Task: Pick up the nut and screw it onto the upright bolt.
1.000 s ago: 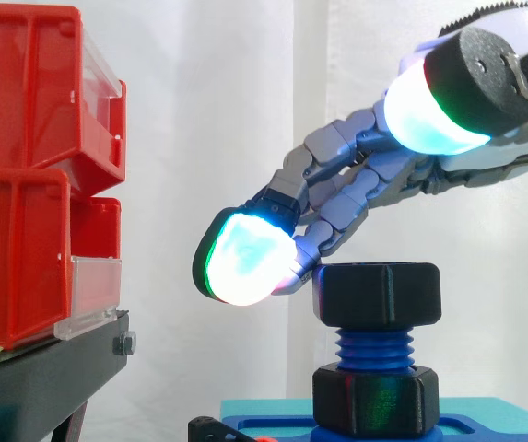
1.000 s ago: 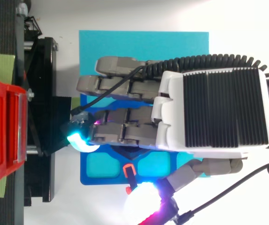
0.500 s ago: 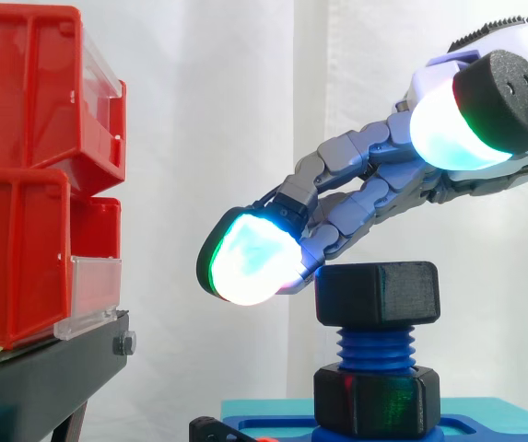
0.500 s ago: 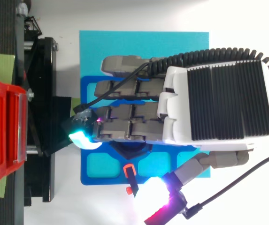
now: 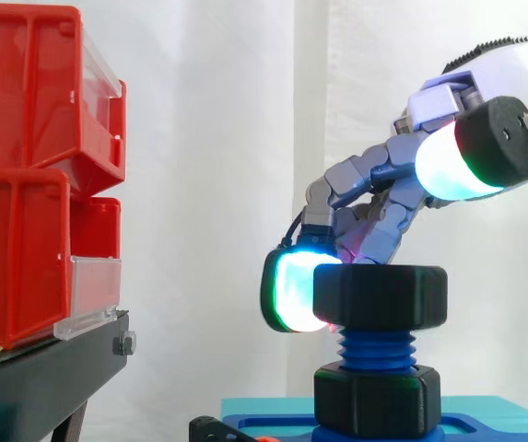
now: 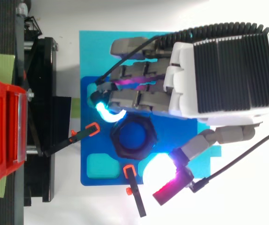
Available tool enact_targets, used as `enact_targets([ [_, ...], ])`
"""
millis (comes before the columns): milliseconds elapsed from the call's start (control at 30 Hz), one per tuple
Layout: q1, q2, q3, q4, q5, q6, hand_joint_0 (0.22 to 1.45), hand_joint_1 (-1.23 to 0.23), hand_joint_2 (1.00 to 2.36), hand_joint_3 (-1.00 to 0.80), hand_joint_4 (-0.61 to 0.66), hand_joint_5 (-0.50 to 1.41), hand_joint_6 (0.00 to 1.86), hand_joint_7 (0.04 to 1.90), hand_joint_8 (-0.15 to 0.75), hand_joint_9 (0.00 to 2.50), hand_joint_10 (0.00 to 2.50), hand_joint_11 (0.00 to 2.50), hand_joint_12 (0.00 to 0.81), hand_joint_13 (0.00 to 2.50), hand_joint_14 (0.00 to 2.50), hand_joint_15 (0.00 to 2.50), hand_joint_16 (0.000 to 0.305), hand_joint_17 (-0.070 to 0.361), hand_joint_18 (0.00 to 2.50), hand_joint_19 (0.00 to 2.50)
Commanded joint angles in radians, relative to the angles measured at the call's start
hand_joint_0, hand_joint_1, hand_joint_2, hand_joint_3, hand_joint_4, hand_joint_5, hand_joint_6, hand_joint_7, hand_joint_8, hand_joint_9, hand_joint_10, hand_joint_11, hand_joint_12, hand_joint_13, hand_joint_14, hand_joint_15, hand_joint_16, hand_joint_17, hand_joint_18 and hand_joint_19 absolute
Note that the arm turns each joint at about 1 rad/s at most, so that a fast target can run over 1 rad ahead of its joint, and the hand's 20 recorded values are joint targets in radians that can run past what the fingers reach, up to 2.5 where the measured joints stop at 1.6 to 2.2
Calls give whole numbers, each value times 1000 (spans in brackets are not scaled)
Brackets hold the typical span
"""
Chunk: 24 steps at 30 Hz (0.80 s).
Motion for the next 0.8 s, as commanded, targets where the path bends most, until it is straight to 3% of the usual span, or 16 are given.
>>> enact_targets([
  [0,-17,1,7,-6,-16,-10,503,-200,1000,-500,194,-36,505,1177,248,815,0,0,292,547,0,0,26,59,170,0],
  [133,-29,7,8,-23,-32,-24,506,-198,1000,-500,176,-15,504,1254,251,861,0,0,288,565,0,0,25,57,179,0],
  [267,-38,18,39,-55,-32,-55,512,-207,1000,-500,121,32,502,1341,237,949,0,0,276,623,0,0,25,55,238,0],
  [400,-44,18,66,-101,-33,-72,518,-230,1000,-500,83,81,501,1400,197,1277,0,0,237,795,0,0,19,43,458,0],
  [500,-49,18,82,-135,-33,-81,519,-243,1000,-500,77,89,500,1426,180,1368,0,0,228,872,0,0,18,41,527,0],
  [600,-57,18,109,-148,-33,-82,517,-234,1000,-500,104,50,503,1302,206,1354,0,7,243,846,0,0,19,42,497,0],
  [767,-60,18,143,-150,-33,-81,506,-225,1000,-500,227,-58,504,928,228,1152,0,0,265,710,0,0,23,53,349,0],
])
